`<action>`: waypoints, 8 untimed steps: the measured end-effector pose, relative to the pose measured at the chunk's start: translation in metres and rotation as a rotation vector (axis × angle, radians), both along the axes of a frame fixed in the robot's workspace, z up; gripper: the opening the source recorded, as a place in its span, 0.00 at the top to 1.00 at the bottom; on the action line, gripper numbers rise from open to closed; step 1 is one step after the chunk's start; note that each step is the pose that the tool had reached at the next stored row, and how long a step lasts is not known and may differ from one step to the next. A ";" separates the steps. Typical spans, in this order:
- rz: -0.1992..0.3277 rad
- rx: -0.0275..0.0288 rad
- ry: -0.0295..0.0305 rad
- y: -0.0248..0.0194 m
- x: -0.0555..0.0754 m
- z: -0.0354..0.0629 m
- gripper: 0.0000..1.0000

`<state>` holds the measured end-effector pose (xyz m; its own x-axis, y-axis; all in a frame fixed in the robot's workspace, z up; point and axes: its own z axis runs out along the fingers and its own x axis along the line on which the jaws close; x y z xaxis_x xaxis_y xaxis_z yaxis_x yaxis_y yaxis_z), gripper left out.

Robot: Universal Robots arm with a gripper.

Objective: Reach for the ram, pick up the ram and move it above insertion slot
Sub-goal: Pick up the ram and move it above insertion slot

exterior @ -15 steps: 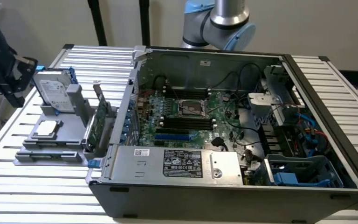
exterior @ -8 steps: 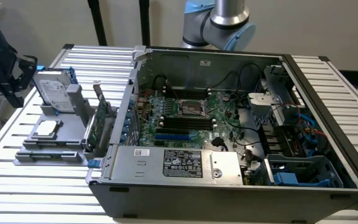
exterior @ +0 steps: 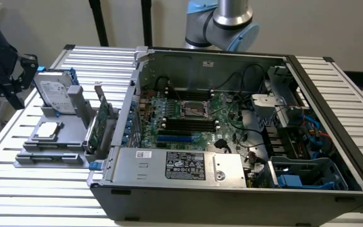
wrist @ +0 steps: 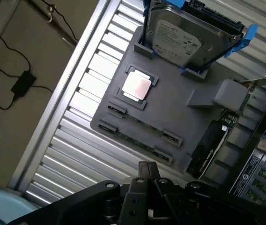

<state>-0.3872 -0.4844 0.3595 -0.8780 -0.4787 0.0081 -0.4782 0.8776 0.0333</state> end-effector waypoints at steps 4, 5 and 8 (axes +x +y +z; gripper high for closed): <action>0.067 0.0012 -0.0168 -0.0001 0.000 -0.0001 0.89; 0.085 0.0013 -0.0207 0.0000 0.000 0.0000 0.89; 0.139 0.0017 -0.0295 0.0000 0.000 -0.0002 0.89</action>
<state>-0.3871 -0.4844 0.3592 -0.8029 -0.5959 -0.0177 -0.5962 0.8027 0.0188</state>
